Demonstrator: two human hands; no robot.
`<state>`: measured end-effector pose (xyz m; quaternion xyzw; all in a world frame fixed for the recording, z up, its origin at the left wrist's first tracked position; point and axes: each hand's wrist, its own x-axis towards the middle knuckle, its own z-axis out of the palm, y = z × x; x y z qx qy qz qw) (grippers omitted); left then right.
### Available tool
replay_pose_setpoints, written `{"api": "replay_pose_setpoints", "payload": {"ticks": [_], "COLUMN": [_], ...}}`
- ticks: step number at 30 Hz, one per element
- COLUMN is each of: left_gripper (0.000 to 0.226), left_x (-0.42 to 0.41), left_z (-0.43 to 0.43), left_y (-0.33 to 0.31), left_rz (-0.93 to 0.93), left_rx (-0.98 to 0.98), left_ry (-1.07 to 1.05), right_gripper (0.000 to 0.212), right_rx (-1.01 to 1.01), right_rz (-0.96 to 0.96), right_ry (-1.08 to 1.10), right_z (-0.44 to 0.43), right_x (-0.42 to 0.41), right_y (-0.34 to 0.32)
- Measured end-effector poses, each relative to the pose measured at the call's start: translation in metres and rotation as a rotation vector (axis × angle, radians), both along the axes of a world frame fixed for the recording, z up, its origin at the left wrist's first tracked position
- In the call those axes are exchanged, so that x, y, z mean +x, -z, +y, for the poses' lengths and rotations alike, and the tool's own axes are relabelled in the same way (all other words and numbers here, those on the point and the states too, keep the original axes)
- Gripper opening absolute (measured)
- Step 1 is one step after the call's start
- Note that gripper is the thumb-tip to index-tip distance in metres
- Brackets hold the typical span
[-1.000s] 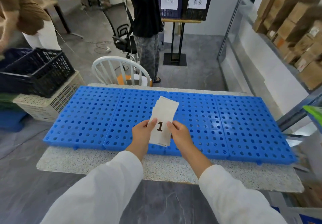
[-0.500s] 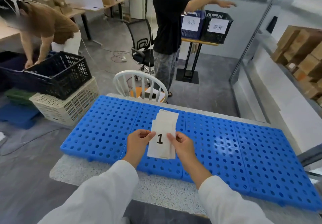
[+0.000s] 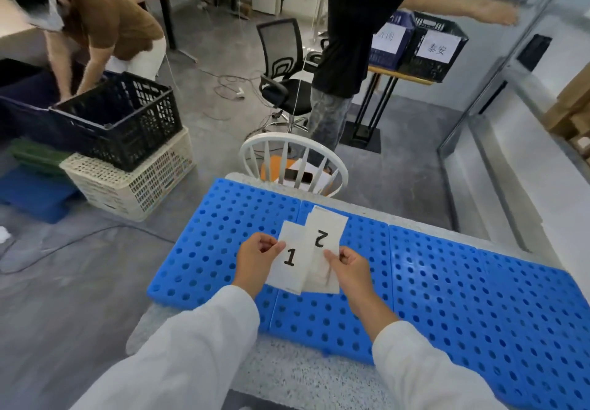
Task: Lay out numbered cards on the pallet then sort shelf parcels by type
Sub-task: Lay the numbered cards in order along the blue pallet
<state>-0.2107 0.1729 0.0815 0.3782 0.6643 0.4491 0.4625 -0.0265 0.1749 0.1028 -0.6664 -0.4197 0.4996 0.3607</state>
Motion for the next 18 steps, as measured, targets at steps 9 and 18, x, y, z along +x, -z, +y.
{"api": "replay_pose_setpoints", "payload": {"ticks": [9,18], "left_gripper": [0.022,0.022], "left_x": [-0.091,-0.139], "left_z": [0.013,-0.001], "left_y": [0.056,0.098], "left_rz": [0.080,0.218], "left_rx": [-0.163,-0.286], "left_ry": [0.023,-0.010], "right_gripper": [0.016,0.016], "right_rx": [-0.061,-0.112], "right_rz": [-0.045,-0.063], "right_ry": [-0.042,-0.021], "right_z": [0.022,0.028], "right_x": [-0.047,-0.063], "right_y": [0.034,0.046]}}
